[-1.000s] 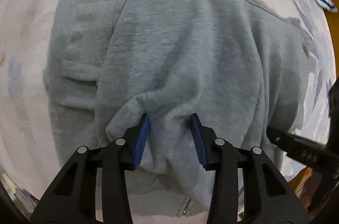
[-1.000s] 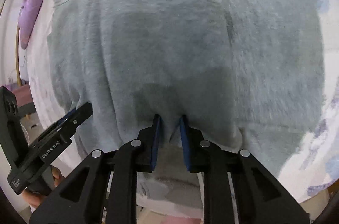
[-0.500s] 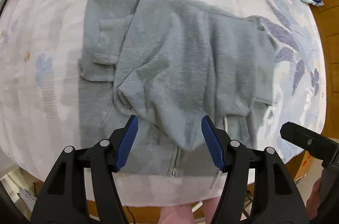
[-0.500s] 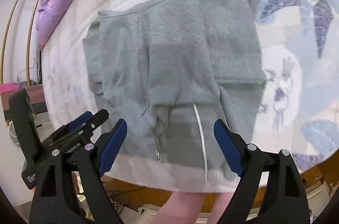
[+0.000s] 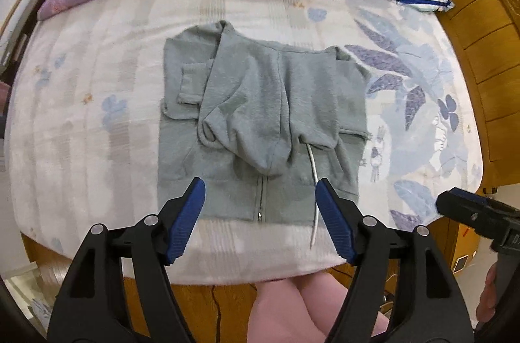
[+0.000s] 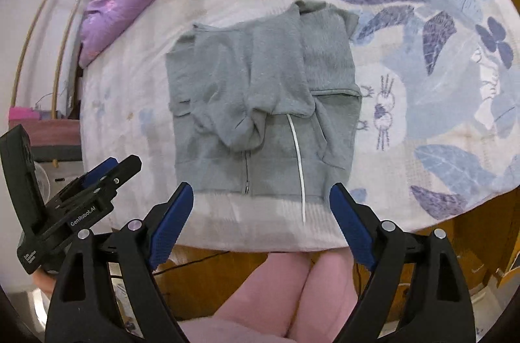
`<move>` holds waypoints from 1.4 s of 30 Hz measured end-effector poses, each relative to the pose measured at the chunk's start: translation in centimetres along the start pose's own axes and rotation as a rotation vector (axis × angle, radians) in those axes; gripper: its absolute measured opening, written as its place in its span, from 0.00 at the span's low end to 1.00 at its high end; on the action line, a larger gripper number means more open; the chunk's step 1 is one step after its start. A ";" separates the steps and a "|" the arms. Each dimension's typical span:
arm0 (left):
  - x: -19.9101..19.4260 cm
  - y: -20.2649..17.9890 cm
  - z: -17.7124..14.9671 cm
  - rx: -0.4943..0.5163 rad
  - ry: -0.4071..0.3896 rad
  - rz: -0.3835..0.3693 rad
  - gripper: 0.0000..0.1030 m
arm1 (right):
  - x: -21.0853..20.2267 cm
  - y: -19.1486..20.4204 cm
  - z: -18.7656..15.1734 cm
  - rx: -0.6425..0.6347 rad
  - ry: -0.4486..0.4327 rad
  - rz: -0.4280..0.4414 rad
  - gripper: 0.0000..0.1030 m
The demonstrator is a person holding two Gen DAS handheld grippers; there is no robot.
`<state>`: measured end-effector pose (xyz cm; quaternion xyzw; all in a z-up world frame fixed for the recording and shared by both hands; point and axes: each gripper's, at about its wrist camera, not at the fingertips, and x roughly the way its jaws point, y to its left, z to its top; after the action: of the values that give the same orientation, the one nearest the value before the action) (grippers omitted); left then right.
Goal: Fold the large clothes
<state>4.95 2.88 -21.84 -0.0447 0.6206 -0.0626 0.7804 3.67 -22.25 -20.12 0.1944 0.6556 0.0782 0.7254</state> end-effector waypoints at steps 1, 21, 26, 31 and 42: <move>-0.8 -0.1 -0.7 -0.005 -0.008 0.004 0.70 | -0.8 0.1 -0.7 -0.009 -0.010 0.012 0.81; -13.1 -0.9 -10.3 -0.078 -0.190 0.103 0.77 | -11.6 0.0 -8.7 -0.055 -0.232 0.056 0.91; -13.8 0.4 -9.6 -0.061 -0.205 0.099 0.78 | -11.8 0.9 -8.5 -0.025 -0.250 0.031 0.92; -13.9 2.8 -7.6 -0.005 -0.219 0.085 0.79 | -11.1 2.5 -7.8 0.022 -0.280 0.012 0.92; -13.2 10.0 0.0 0.167 -0.205 0.024 0.87 | -8.7 6.0 -4.9 0.217 -0.319 -0.086 0.92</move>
<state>2.50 14.77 -10.61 0.0215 0.5306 -0.1001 0.8414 -1.41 -19.07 -10.16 0.2534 0.5445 -0.0558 0.7976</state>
